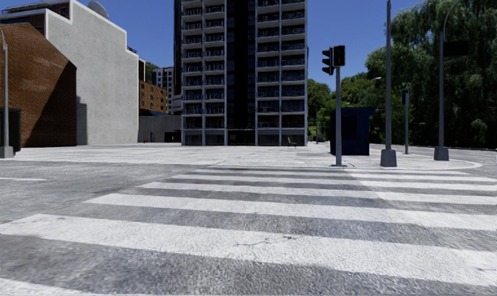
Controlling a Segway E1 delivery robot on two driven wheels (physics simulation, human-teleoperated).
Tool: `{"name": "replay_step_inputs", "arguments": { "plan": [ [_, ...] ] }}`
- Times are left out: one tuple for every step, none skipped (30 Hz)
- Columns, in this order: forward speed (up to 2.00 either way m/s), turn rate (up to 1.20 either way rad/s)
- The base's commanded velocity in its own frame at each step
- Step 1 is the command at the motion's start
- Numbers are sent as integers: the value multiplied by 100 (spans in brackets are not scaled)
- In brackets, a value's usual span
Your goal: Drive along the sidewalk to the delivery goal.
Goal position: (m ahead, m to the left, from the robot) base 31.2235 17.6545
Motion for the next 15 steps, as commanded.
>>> {"name": "replay_step_inputs", "arguments": {
  "plan": [
    [143,-20],
    [143,-20],
    [143,-20],
    [143,-20],
    [143,-20],
    [143,-20],
    [143,-20],
    [143,-20],
    [143,-20],
    [143,-20],
    [143,-20],
    [143,-20],
    [143,-20],
    [143,-20],
    [143,-20]
  ]
}}
